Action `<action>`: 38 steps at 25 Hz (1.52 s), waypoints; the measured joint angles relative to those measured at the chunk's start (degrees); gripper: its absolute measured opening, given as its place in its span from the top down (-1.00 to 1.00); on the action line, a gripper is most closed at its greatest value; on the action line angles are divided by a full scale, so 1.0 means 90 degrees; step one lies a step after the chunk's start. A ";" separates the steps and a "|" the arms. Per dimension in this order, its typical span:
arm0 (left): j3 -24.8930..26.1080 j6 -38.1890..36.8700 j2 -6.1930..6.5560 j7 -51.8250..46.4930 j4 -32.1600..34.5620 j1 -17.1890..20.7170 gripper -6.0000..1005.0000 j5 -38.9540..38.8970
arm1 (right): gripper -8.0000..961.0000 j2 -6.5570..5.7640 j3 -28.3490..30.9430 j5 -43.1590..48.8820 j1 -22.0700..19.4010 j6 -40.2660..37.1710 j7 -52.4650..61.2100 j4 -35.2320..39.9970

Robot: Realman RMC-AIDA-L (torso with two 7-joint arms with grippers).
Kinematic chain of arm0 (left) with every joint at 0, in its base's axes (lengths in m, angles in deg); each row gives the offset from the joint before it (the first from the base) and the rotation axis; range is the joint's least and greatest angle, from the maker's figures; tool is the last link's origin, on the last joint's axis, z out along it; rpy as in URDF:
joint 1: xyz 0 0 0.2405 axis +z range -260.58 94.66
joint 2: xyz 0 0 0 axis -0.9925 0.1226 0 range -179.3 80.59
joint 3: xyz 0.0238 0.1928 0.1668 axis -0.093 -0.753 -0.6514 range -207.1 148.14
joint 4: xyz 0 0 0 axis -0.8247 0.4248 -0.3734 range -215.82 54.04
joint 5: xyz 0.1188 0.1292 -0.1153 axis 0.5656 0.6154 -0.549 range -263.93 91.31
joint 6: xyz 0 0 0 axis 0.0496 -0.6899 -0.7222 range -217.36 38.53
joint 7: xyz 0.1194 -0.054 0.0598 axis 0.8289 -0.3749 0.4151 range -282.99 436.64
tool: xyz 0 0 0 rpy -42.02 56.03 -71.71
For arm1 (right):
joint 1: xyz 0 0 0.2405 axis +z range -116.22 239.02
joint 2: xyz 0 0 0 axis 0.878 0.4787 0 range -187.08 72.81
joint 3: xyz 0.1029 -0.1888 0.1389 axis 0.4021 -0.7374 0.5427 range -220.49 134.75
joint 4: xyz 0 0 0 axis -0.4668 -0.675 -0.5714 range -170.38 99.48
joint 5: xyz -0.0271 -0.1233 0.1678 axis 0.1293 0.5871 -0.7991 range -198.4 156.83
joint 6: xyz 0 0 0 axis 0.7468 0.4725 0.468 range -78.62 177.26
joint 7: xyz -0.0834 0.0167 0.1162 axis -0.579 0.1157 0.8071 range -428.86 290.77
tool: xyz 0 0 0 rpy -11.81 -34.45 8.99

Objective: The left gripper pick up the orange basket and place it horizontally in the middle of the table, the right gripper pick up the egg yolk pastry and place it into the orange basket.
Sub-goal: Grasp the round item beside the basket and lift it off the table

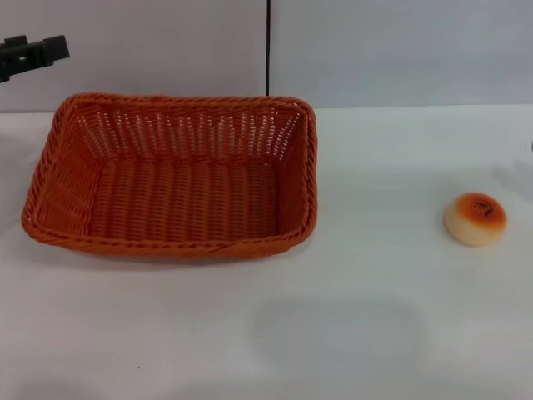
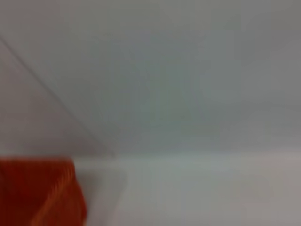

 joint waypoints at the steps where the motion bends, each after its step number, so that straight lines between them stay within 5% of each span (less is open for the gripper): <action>1: 0.0022 0.0031 0.0000 0.0294 -0.0213 0.0087 -0.58 -0.0320 | 0.05 -0.0077 -0.0003 0.0441 0.0158 -0.0203 0.0327 0.0034; 3: 0.0094 0.0054 0.0011 0.0844 -0.0615 0.0233 -0.58 -0.0904 | 0.05 -0.0278 -0.0008 0.1679 0.0638 -0.0724 0.1034 0.0025; 10: 0.0196 0.0052 0.0031 0.1812 -0.1248 0.0416 -0.58 -0.1639 | 0.05 -0.0428 -0.0147 0.2285 0.1146 -0.1385 0.1496 -0.0240; 18: 0.0167 -0.0054 0.0024 0.1920 -0.1319 0.0382 -0.58 -0.1678 | 0.06 -0.0436 -0.0703 0.2292 0.1374 -0.0438 0.1483 -0.1674; 36: 0.0187 -0.0042 0.0043 0.1997 -0.1351 0.0301 -0.57 -0.1703 | 0.07 -0.0479 -0.0874 0.2161 0.1269 0.0885 0.1207 -0.2357; 38: 0.0187 -0.0045 0.0043 0.1998 -0.1353 0.0301 -0.57 -0.1704 | 0.20 -0.0476 -0.0895 0.1917 0.1243 0.0858 0.1113 -0.2254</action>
